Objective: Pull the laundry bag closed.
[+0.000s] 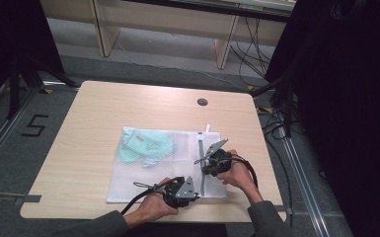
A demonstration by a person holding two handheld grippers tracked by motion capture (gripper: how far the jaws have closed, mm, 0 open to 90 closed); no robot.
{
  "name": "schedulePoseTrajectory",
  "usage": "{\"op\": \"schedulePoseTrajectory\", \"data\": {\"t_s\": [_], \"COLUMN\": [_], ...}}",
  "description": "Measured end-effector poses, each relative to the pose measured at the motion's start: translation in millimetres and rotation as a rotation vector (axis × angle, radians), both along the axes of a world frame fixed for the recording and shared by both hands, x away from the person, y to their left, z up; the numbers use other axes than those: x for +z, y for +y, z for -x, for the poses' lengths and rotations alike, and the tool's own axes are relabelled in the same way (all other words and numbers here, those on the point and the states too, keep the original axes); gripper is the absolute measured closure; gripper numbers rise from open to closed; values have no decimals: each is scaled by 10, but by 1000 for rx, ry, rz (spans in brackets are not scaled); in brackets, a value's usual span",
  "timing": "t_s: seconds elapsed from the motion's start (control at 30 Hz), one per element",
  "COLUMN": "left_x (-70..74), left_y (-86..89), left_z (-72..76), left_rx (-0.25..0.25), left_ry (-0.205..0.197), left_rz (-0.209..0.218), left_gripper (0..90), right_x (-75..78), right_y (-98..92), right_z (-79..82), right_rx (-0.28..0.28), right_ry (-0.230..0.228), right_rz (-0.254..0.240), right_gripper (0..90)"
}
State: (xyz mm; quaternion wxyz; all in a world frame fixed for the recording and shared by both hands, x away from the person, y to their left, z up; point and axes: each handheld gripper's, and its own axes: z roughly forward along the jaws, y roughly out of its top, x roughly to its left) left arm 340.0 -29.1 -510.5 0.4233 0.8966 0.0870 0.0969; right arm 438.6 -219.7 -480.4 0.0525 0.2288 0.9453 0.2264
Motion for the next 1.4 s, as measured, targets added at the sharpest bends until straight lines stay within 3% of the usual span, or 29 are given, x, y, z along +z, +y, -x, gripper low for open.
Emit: {"op": "schedulePoseTrajectory", "data": {"t_s": [0.17,0.2,0.23,0.37,0.47,0.57,0.8,0.83,0.9,0.97,1.07,1.17,1.2,1.23,1.27,1.4], "left_x": [-2,-2,2,1,15,-1,13,17,2,20,7,4,4,3,4,15], "left_y": [1,1,1,4,20,2,19,23,6,27,9,13,13,12,12,24], "left_z": [-3,-1,0,-3,-20,7,-11,-16,-3,-18,2,0,2,5,5,0], "left_rx": [14,12,11,14,-2,6,0,-9,13,-10,10,8,8,11,12,6], "left_ry": [3,3,5,3,-1,15,12,9,23,7,23,24,24,25,27,22], "left_rz": [17,15,12,13,-14,10,-4,-16,18,-21,8,2,1,2,5,-5], "left_gripper": [886,886,886,886,886,886,886,887,887,886,887,887,887,887,887,887], "right_x": [-4,-13,-4,-8,-7,8,7,5,2,0,3,0,4,-1,4,21], "right_y": [-3,-8,-8,-23,-25,-19,-8,-4,-13,-13,-3,2,4,-2,-5,-16], "right_z": [-16,-52,-39,-46,-57,-72,-120,-120,-149,-159,-170,-194,-183,-208,-205,-228], "right_rx": [4,41,13,5,5,8,18,0,14,10,16,42,26,39,33,12], "right_ry": [6,-24,-13,1,0,-6,-29,-28,-52,-55,-58,-65,-51,-68,-45,-72], "right_rz": [-7,-9,-9,-14,-19,-15,-5,-10,-21,-21,-11,-15,-8,-13,-12,-10], "right_gripper": [870,870,870,870,870,869,870,870,870,869,869,869,869,869,869,869]}}
